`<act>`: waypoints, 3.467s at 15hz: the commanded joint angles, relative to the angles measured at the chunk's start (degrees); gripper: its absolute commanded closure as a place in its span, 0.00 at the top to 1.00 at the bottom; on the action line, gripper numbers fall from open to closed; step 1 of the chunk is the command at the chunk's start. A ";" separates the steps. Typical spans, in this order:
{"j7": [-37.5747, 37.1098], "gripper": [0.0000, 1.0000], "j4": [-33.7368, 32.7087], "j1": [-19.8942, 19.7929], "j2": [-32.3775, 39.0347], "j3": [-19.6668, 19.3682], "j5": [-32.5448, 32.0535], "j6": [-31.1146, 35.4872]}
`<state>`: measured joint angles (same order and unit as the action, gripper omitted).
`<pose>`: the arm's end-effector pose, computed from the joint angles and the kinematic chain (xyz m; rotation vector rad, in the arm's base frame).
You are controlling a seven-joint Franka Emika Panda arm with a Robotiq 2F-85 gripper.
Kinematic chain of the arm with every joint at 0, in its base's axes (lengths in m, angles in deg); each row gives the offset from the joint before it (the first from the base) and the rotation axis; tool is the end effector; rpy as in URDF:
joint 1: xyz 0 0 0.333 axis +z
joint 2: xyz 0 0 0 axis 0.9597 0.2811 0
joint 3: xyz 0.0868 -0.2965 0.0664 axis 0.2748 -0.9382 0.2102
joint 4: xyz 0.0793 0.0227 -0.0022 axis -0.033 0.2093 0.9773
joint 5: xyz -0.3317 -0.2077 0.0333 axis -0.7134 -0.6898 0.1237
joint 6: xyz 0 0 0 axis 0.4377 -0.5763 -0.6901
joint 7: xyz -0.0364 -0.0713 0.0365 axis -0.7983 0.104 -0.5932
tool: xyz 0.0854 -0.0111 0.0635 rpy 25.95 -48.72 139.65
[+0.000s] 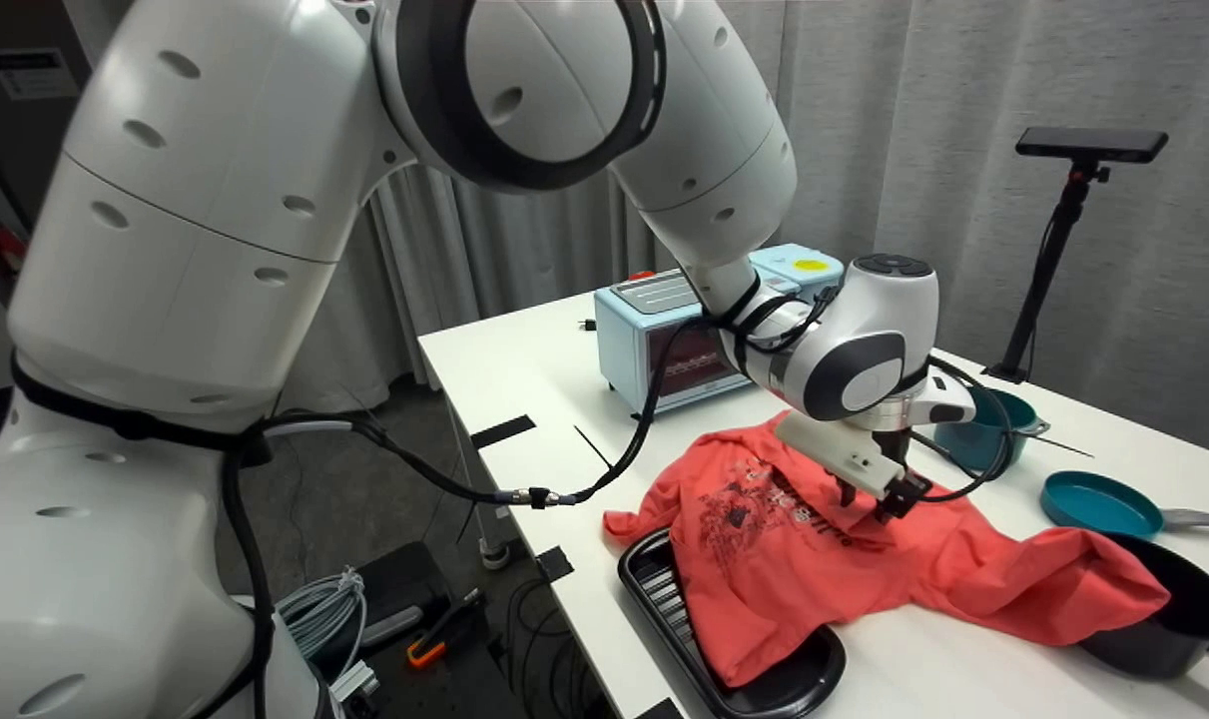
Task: Unfold the long sleeve shirt on the table
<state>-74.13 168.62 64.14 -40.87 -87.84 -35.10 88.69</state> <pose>0.6444 -0.1022 0.1819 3.1214 -0.1069 0.2592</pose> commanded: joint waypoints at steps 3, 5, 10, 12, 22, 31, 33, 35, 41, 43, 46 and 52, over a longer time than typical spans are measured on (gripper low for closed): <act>1.39 0.03 -0.61 1.33 -1.00 -0.18 -0.72 -0.12; 1.89 0.00 0.44 2.41 -2.44 -0.27 -1.97 0.48; 4.69 0.01 3.32 4.22 -6.81 1.84 -3.36 1.40; 6.87 0.01 4.58 4.31 -8.68 4.03 -2.46 1.76; 25.15 0.01 9.78 1.18 -14.85 21.64 13.69 1.12; 40.82 0.01 10.46 -0.14 -19.01 24.29 31.20 -14.04; 41.20 0.01 10.17 0.40 -19.57 23.00 32.44 -17.74; 40.77 0.01 8.90 0.43 -19.67 21.73 33.61 -24.20; 38.00 0.22 4.06 2.55 -19.21 16.11 33.22 -45.29; 37.70 0.39 3.36 3.80 -19.31 14.08 32.29 -46.56; 38.40 0.61 3.40 5.09 -19.79 12.14 31.80 -46.19; 37.99 1.00 3.39 6.57 -21.08 10.24 30.68 -45.31</act>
<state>-35.49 172.16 68.93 -59.94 -75.50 -3.06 43.91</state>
